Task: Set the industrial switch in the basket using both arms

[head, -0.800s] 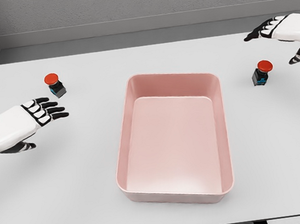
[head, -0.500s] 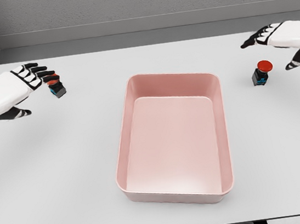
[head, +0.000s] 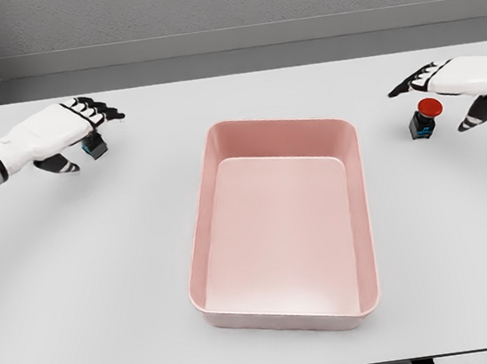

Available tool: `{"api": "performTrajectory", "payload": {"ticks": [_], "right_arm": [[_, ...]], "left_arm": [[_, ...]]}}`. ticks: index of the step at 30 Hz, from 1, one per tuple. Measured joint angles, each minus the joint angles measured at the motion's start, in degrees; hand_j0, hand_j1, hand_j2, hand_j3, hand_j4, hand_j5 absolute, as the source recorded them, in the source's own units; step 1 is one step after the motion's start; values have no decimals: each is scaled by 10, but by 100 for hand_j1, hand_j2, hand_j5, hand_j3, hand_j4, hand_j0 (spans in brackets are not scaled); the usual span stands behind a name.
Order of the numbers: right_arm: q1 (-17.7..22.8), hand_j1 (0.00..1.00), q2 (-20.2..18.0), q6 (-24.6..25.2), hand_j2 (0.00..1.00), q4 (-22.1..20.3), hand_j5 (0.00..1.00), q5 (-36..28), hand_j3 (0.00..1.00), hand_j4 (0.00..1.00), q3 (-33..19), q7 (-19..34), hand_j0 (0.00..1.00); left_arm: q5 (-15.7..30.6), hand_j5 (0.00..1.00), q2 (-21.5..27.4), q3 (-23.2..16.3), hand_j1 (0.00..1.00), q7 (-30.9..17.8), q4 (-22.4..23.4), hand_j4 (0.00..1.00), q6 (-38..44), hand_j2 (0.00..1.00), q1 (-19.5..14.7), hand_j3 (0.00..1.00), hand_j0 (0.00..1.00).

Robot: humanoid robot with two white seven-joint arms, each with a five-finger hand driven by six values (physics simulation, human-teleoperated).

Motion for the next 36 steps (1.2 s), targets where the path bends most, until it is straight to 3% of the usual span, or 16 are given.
{"api": "performTrajectory", "payload": {"ticks": [6, 12, 24, 36], "right_arm": [[-1, 100, 26, 0, 100, 39, 100, 2, 100, 100, 0, 0, 100], [-2, 100, 53, 0, 100, 78, 100, 7, 100, 100, 2, 0, 100], [-8, 99, 81, 0, 99, 135, 99, 22, 99, 99, 2, -3, 99], [-9, 84, 90, 0, 84, 150, 84, 32, 84, 84, 2, -3, 84]], "left_arm": [[-30, 100, -51, -1, 100, -1, 106, 100, 0, 100, -33, 100, 100], [-41, 100, -76, -16, 100, -1, 168, 100, 0, 100, -59, 100, 100], [-42, 100, -78, -16, 100, 0, 183, 100, 0, 100, -69, 100, 100], [-40, 100, -73, -14, 100, 6, 178, 100, 0, 100, -82, 100, 100]]}}
